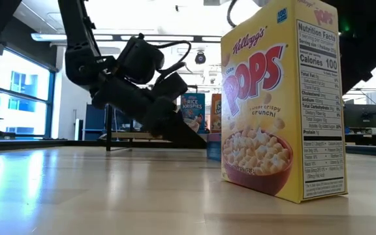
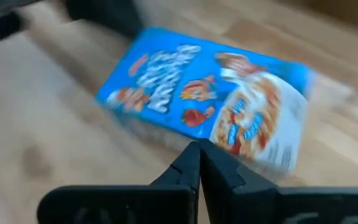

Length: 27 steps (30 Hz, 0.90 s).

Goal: Stack cereal on shelf
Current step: Put the blue cereal box on the shelf aligned with the other blue cereal boxes

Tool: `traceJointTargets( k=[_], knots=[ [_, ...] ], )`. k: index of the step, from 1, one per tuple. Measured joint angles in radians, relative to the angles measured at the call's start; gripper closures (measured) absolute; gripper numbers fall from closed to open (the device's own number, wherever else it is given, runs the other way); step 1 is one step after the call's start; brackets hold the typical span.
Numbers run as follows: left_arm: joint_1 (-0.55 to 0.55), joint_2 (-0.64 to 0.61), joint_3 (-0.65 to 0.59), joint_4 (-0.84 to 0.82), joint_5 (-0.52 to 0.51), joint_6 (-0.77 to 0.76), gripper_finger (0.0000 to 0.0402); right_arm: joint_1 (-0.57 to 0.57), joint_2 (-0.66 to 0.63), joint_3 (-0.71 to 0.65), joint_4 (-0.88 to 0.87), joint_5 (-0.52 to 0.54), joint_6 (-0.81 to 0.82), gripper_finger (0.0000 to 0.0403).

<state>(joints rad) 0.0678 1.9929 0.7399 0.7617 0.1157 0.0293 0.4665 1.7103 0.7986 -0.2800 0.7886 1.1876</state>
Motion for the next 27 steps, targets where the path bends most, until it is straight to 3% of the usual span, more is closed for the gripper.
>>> traceJointTargets(
  k=[8, 13, 21, 27],
  knots=[
    [-0.068, -0.021, -0.012, -0.024, 0.029, 0.033, 0.0401, 0.084, -0.107, -0.001, -0.152, 0.074, 0.06, 0.0398],
    [-0.047, -0.03, -0.024, -0.033, -0.084, 0.021, 0.0401, 0.139, -0.089, -0.001, 0.006, 0.0, -0.068, 0.0398],
    [-0.024, -0.008, 0.006, -0.01, -0.033, 0.009, 0.0401, 0.058, 0.058, -0.001, 0.145, -0.038, -0.118, 0.0398],
    [-0.039, 0.0, 0.005, 0.002, -0.021, 0.036, 0.0401, 0.018, 0.078, -0.001, 0.259, -0.04, -0.225, 0.0398]
  ],
)
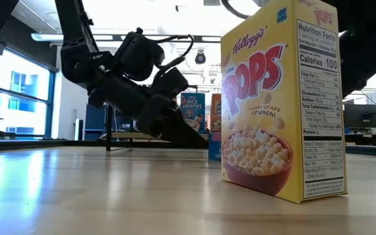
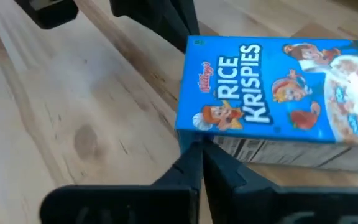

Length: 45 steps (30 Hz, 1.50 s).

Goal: Stack cereal on shelf
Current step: Put the blue cereal box on the shelf aligned with the other blue cereal boxes

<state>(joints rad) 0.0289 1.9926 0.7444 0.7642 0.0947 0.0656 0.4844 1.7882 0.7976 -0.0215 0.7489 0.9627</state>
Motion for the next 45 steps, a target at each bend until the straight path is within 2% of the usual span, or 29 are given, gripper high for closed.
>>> traceJointTargets(
  k=[8, 15, 20, 28, 45],
  knots=[
    [0.003, -0.005, 0.003, 0.012, 0.038, -0.002, 0.0401, -0.014, -0.013, -0.001, 0.021, -0.005, -0.045, 0.0398],
    [0.001, -0.043, 0.004, 0.015, 0.101, -0.043, 0.0401, 0.028, -0.098, 0.0, 0.022, 0.064, -0.049, 0.0398],
    [-0.001, -0.095, 0.004, 0.002, 0.109, -0.075, 0.0402, 0.042, -0.154, 0.0, 0.019, 0.107, -0.041, 0.0398],
    [0.0, -0.158, 0.004, -0.012, 0.098, -0.129, 0.0401, 0.043, -0.187, 0.0, 0.019, 0.114, -0.012, 0.0398],
    [0.1, -0.209, 0.007, -0.058, 0.141, -0.428, 0.0402, 0.021, -0.187, 0.0, -0.066, 0.166, 0.391, 0.0398]
  ],
)
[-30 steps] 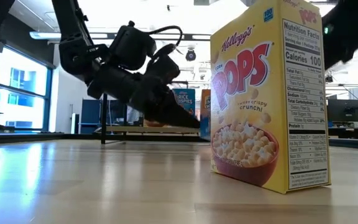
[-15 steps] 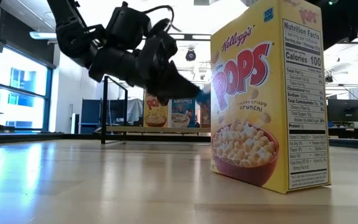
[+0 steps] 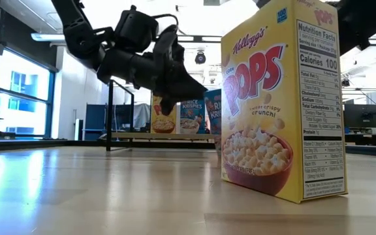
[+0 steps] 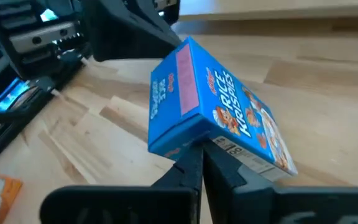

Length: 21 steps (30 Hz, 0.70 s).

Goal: Stack cereal on shelf
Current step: Put the blue cereal box on the shelf aligned with the other blue cereal boxes

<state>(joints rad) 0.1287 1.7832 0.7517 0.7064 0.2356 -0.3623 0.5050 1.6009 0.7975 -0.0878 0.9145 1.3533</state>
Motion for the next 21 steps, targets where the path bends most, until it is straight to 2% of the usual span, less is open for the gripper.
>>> traceJointTargets(
  k=[8, 15, 18, 21],
  knots=[
    [0.065, 0.0, 0.012, -0.064, -0.002, -0.095, 0.0402, -0.082, 0.0, 0.0, -0.036, -0.106, 0.057, 0.0398],
    [0.066, 0.001, 0.066, -0.139, 0.009, -0.045, 0.0402, -0.115, 0.0, 0.0, -0.057, -0.174, 0.04, 0.0396],
    [0.064, 0.001, 0.069, -0.138, 0.011, -0.002, 0.0402, -0.109, 0.0, 0.0, -0.063, -0.228, 0.01, 0.0378],
    [0.059, -0.032, 0.051, -0.136, 0.008, 0.079, 0.0402, -0.09, -0.005, 0.014, -0.085, -0.282, -0.051, 0.0337]
  ],
)
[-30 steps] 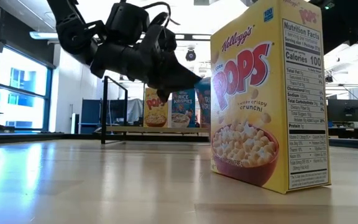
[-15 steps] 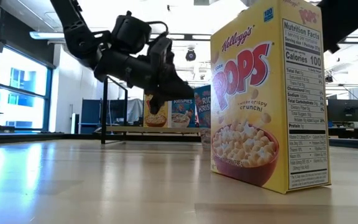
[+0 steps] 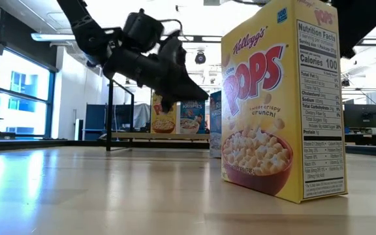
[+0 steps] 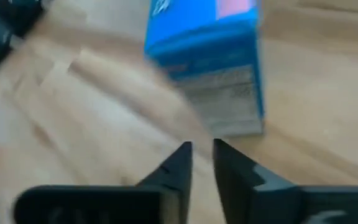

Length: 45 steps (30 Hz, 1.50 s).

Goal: Stack cereal on shelf
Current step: Put the blue cereal box on the shelf aligned with the other blue cereal boxes

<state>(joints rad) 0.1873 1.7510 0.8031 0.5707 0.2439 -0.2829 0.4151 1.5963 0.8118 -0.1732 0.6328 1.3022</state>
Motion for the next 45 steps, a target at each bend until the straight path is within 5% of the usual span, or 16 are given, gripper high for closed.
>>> traceJointTargets(
  k=[10, 16, 25, 35, 45],
  knots=[
    [-0.083, -0.351, -0.224, 0.079, -0.098, 0.178, 0.0402, 0.084, 0.003, 0.361, -0.541, 0.142, -0.089, 0.0147],
    [-0.12, -0.552, -0.449, 0.207, -0.162, 0.159, 0.0402, 0.001, 0.052, 0.48, -0.603, 0.147, -0.221, 0.0098],
    [-0.136, -0.759, -0.616, 0.236, -0.216, 0.153, 0.0401, -0.166, 0.107, 0.483, -0.661, 0.0, -0.228, 0.0095],
    [-0.136, -0.791, -0.634, 0.232, -0.216, 0.149, 0.0402, -0.215, 0.169, 0.483, -0.639, -0.094, -0.273, 0.01],
    [-0.107, -0.79, -0.634, 0.225, -0.229, 0.131, 0.0402, -0.234, 0.198, 0.483, -0.603, -0.147, -0.384, 0.0221]
  ],
)
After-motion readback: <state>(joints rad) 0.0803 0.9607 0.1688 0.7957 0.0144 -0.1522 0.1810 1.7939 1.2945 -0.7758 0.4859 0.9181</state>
